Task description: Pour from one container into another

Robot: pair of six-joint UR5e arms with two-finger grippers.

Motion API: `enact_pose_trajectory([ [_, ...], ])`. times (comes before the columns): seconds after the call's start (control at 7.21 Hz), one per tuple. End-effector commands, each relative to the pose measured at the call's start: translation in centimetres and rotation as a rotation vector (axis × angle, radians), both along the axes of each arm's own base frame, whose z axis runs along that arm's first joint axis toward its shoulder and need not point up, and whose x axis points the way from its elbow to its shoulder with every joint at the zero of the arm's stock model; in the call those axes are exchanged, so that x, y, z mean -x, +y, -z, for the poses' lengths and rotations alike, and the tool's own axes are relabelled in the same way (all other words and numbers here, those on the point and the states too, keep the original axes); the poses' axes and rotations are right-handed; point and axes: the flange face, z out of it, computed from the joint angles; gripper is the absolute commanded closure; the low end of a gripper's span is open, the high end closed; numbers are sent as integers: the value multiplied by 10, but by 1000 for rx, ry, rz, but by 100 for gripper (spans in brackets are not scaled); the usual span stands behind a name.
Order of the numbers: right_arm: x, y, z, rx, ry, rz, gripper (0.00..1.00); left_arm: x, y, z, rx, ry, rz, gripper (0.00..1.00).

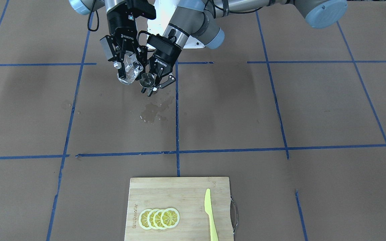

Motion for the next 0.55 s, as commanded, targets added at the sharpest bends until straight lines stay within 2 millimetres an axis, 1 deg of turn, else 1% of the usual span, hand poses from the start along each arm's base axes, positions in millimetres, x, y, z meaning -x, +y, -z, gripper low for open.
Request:
enact_pose_trajectory([
  [0.0,-5,0,3,42,-144,-20,100,8,2,-2,-3,7,-1,100],
  [0.14,-6,0,4,82,-264,-38,100,9,0,-2,-3,8,3,100],
  [0.28,-8,0,4,111,-349,-51,100,17,2,-12,-8,23,3,100],
  [0.42,-16,1,8,125,-416,-56,100,30,5,-25,-10,31,3,100],
])
